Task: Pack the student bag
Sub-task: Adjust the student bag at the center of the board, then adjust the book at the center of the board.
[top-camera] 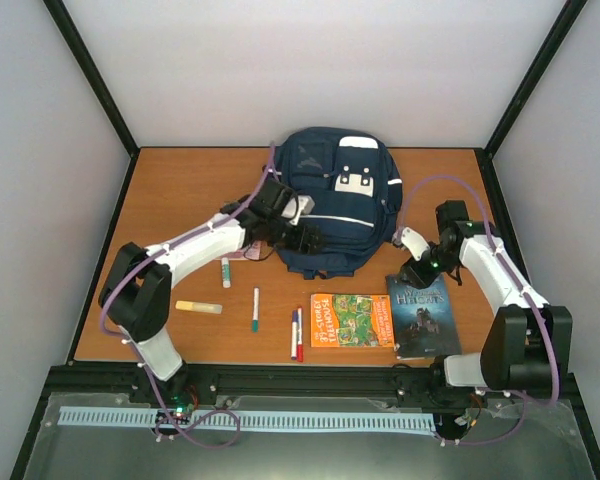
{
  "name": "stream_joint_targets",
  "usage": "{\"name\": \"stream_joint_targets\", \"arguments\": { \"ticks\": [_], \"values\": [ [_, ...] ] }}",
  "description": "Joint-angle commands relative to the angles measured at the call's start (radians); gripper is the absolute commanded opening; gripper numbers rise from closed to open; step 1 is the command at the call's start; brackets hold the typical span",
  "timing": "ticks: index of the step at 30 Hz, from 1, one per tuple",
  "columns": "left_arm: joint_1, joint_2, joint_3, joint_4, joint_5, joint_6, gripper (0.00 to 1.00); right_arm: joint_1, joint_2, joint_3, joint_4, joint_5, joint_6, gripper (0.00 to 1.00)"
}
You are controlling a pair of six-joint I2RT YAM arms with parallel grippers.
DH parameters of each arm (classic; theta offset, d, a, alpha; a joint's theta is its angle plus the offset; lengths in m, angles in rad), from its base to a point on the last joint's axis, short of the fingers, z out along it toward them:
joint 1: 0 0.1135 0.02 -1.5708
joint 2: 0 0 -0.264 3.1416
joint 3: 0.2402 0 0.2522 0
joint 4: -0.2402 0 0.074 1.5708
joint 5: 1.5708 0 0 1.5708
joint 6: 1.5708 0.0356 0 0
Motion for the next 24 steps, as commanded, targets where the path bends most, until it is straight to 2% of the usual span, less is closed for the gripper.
{"name": "stream_joint_targets", "arguments": {
  "ticks": [1,7,14,18,24],
  "values": [
    [-0.076,-0.081,-0.057,-0.011,-0.036,0.009,0.81,0.015,-0.044,-0.026,-0.016,-0.019,-0.113,0.39],
    [-0.172,-0.152,-0.186,0.043,-0.070,-0.040,0.81,0.093,-0.041,-0.057,0.045,-0.009,-0.058,0.32],
    [-0.307,-0.181,-0.278,0.058,-0.125,-0.075,0.76,0.194,0.097,-0.004,0.100,-0.027,-0.002,0.26],
    [-0.369,-0.197,-0.302,0.036,-0.148,-0.073,0.80,0.207,0.154,-0.017,0.112,0.000,-0.004,0.25],
    [-0.412,-0.220,-0.347,0.041,-0.104,-0.087,0.79,0.206,0.212,-0.069,0.145,0.097,0.002,0.25]
  ]
}}
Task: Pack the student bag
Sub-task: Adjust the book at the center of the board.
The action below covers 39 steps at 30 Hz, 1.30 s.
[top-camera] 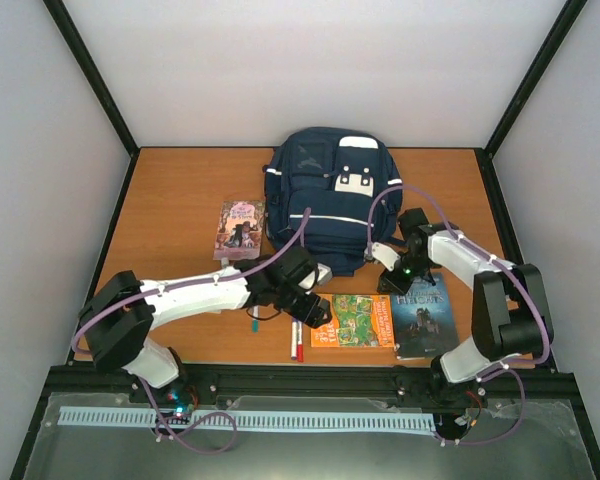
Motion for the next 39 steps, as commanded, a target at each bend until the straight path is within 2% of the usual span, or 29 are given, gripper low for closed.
{"name": "stream_joint_targets", "arguments": {
  "ticks": [1,9,15,21,25,31,34,39],
  "values": [
    [-0.036,-0.033,-0.021,0.020,0.037,-0.021,0.79,0.007,0.049,-0.034,0.043,0.086,0.022,0.25],
    [-0.186,0.091,0.016,0.052,0.014,-0.032,0.78,-0.040,0.096,-0.053,0.061,0.102,0.043,0.25],
    [-0.277,0.162,0.046,0.070,0.054,-0.024,0.79,-0.195,0.049,-0.089,0.047,0.115,-0.025,0.27],
    [-0.285,0.195,0.040,0.070,0.021,-0.051,0.80,-0.303,0.017,-0.107,0.033,0.124,-0.086,0.31],
    [-0.284,0.189,0.036,0.066,-0.010,-0.086,0.80,-0.305,-0.028,-0.086,-0.005,0.056,-0.090,0.36],
    [-0.292,0.124,-0.001,0.118,0.053,-0.122,0.79,-0.288,-0.054,0.001,-0.058,-0.083,-0.070,0.42],
    [-0.302,0.124,-0.008,0.109,0.034,-0.129,0.79,-0.227,-0.068,0.019,-0.074,-0.132,-0.090,0.50],
    [-0.326,0.134,-0.012,0.104,0.038,-0.133,0.77,-0.087,-0.085,0.012,-0.054,-0.147,-0.088,0.56]
  ]
}}
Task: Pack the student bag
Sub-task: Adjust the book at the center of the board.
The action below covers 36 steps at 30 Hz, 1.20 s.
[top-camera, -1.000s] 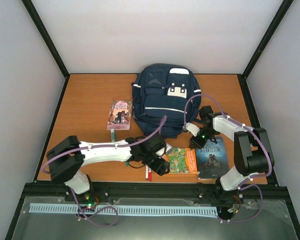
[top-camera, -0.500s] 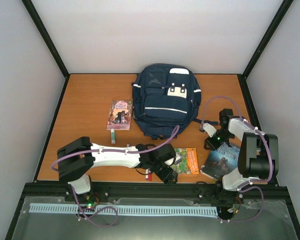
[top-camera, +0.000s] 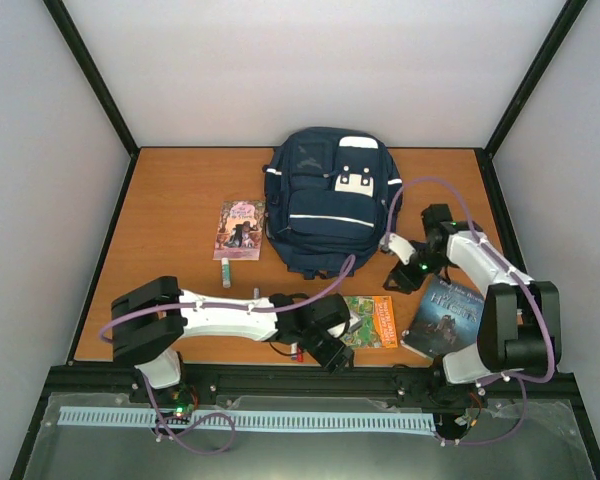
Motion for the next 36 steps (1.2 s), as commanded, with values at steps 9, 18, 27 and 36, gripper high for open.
{"name": "stream_joint_targets", "arguments": {
  "ticks": [9,18,27,36],
  "values": [
    [-0.039,0.022,-0.051,-0.011,-0.067,-0.071,0.81,0.270,0.098,-0.010,0.026,-0.069,-0.005,0.63],
    [-0.037,0.012,-0.042,0.006,-0.285,-0.151,0.87,0.288,0.160,-0.046,0.065,-0.003,0.035,0.56],
    [0.049,0.055,0.007,0.100,-0.333,-0.119,0.88,0.284,0.132,-0.117,0.045,0.156,0.020,0.53],
    [0.124,0.111,0.050,0.293,-0.375,-0.106,0.89,0.243,0.117,-0.145,-0.006,0.130,-0.016,0.57]
  ]
}}
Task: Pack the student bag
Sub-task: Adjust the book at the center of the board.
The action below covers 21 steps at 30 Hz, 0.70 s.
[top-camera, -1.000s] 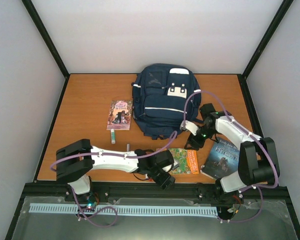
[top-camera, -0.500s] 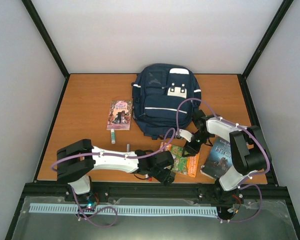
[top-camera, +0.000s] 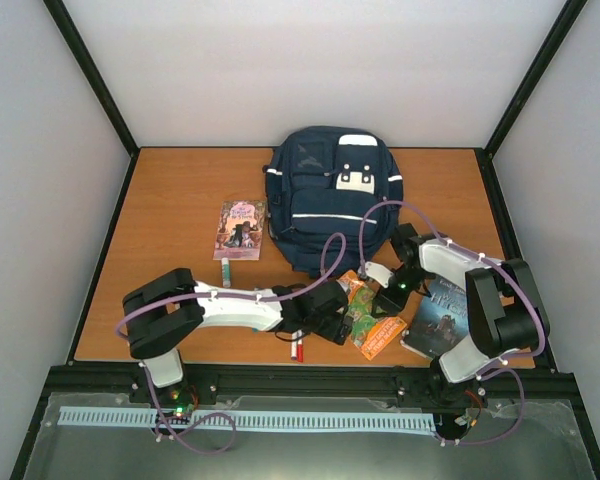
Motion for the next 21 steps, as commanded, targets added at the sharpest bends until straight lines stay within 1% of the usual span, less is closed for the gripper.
{"name": "stream_joint_targets", "arguments": {
  "ticks": [1,5,8,12,14,16,18,20,21],
  "values": [
    [0.043,0.057,0.088,0.170,-0.054,0.017,0.89,-0.013,0.004,-0.044,-0.064,0.044,-0.060,0.58],
    [0.070,0.104,0.136,0.186,-0.025,0.031,0.89,-0.020,-0.025,-0.036,-0.127,-0.036,-0.099,0.60],
    [0.100,0.119,0.136,0.232,0.017,0.033,0.89,-0.030,-0.045,-0.024,-0.157,-0.087,-0.117,0.62],
    [0.115,0.093,0.126,0.234,0.024,0.020,0.90,-0.053,-0.058,-0.013,-0.178,-0.070,-0.116,0.63],
    [0.115,0.063,0.133,0.207,0.027,0.021,0.91,-0.100,-0.072,-0.004,-0.203,-0.069,-0.130,0.64],
    [0.114,0.034,0.154,0.142,0.015,0.023,0.92,-0.139,-0.094,0.013,-0.233,-0.067,-0.144,0.64],
    [0.115,0.004,0.177,0.068,-0.010,0.022,0.92,-0.172,-0.122,0.032,-0.250,-0.049,-0.141,0.67],
    [0.115,-0.040,0.181,0.009,-0.049,0.008,0.95,-0.183,-0.159,0.041,-0.229,0.000,-0.109,0.67],
    [0.115,-0.063,0.169,-0.005,-0.067,-0.001,0.98,-0.183,-0.194,0.042,-0.199,0.024,-0.068,0.67]
  ]
}}
